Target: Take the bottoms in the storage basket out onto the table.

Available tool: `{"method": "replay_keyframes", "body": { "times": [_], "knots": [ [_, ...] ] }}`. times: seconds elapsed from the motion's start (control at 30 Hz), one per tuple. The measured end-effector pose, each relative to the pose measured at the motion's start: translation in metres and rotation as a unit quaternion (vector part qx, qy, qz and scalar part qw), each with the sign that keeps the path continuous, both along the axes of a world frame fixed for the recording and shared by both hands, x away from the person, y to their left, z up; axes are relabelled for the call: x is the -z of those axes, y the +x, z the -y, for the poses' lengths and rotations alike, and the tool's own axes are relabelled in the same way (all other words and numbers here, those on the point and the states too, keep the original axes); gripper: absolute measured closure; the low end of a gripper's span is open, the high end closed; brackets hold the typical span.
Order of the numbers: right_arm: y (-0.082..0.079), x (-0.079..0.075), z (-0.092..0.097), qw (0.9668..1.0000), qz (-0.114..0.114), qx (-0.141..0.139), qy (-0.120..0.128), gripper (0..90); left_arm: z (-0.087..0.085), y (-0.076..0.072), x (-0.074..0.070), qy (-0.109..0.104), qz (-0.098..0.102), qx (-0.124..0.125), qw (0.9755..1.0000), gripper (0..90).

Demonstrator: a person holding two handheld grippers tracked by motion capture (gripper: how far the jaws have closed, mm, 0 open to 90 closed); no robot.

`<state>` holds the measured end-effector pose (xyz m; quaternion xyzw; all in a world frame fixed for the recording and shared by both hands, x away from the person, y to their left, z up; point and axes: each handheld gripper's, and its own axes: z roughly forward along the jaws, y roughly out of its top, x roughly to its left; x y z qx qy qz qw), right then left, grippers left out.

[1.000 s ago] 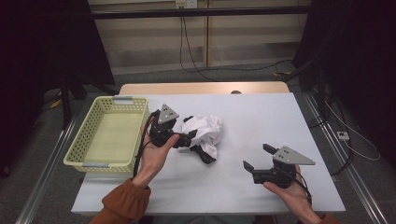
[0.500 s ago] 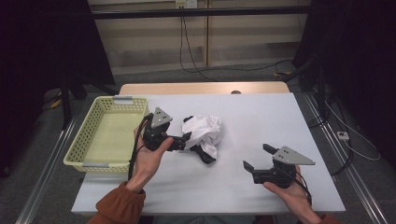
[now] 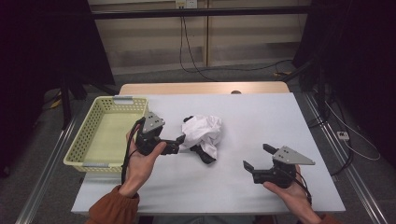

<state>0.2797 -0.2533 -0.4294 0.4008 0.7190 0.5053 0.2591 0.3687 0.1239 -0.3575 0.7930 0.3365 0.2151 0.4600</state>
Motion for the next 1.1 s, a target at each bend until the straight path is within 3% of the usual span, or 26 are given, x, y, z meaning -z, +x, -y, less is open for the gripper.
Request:
{"method": "replay_keyframes", "body": {
  "times": [0.13,0.6,1.1],
  "knots": [
    [0.000,0.000,0.000,1.0000,0.000,-0.001,0.000,4.8,-0.006,-0.002,0.003,0.001,-0.003,-0.012,0.9999,5.6],
    [0.000,0.000,-0.001,1.0000,-0.002,-0.002,0.000,4.8,-0.022,-0.015,0.002,-0.012,-0.004,-0.017,0.9998,4.9],
    [0.001,0.000,-0.001,1.0000,-0.001,-0.003,0.000,4.8,-0.037,-0.036,0.011,0.002,0.001,-0.019,0.9998,5.0]
  ]
}}
